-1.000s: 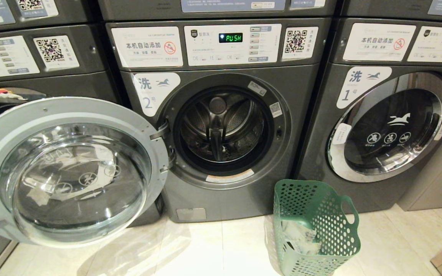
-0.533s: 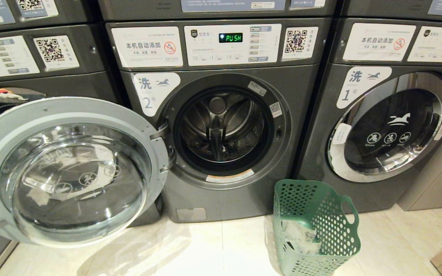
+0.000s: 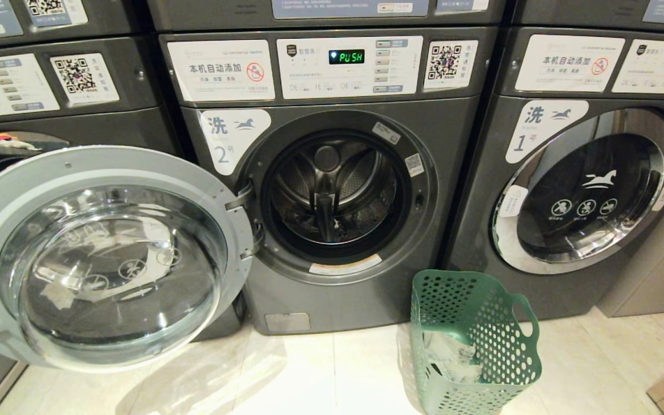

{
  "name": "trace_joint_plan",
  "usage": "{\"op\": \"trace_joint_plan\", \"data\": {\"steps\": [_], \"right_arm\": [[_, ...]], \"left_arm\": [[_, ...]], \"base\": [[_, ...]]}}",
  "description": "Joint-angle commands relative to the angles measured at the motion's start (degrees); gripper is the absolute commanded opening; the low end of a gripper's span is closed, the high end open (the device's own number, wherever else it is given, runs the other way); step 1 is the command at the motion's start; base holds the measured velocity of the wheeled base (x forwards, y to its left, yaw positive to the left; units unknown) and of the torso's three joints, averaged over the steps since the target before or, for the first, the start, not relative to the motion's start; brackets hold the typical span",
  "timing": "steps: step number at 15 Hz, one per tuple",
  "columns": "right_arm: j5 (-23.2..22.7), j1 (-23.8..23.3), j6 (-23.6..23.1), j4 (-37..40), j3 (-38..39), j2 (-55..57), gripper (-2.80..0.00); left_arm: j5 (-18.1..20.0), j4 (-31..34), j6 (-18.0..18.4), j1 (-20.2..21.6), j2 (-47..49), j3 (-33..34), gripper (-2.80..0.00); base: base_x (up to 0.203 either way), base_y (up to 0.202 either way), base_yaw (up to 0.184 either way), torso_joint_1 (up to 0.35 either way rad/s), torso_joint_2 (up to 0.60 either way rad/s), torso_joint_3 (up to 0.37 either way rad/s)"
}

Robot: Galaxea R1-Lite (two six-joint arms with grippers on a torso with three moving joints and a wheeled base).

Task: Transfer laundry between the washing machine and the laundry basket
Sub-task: Close the washing machine door with the left hand

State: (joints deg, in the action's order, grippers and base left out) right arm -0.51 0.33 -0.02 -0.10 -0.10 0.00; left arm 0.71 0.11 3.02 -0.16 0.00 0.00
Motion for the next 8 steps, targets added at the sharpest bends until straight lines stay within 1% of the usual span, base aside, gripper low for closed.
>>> {"op": "trace_joint_plan", "data": {"steps": [1, 2, 6, 7, 8], "right_arm": [[0.0, 0.0, 0.0, 0.0, 0.0, 0.1, -2.80], [0.0, 0.0, 0.2, 0.0, 0.0, 0.1, -2.80], [0.0, 0.0, -0.5, -0.1, 0.1, 0.1, -2.80], [-0.1, 0.0, -0.6, -0.1, 0.1, 0.1, -2.80], [0.0, 0.0, 0.0, -0.1, 0.0, 0.1, -2.80]], "left_arm": [[-0.4, -0.1, -1.3, 0.0, 0.0, -0.1, -2.80], [-0.6, 0.1, -3.1, 0.0, 0.0, -0.2, -2.80], [-0.5, -0.5, -2.7, 0.0, 0.0, -0.1, -2.80], [-0.5, -0.6, -2.3, 0.0, 0.0, -1.3, -2.80], [-0.5, -0.1, -1.6, 0.0, 0.1, -4.1, -2.80]], "base": [[0.000, 0.000, 0.000, 0.000, 0.00, 0.000], [0.000, 0.000, 0.000, 0.000, 0.00, 0.000], [0.000, 0.000, 0.000, 0.000, 0.00, 0.000], [0.000, 0.000, 0.000, 0.000, 0.00, 0.000], [0.000, 0.000, 0.000, 0.000, 0.00, 0.000]]}}
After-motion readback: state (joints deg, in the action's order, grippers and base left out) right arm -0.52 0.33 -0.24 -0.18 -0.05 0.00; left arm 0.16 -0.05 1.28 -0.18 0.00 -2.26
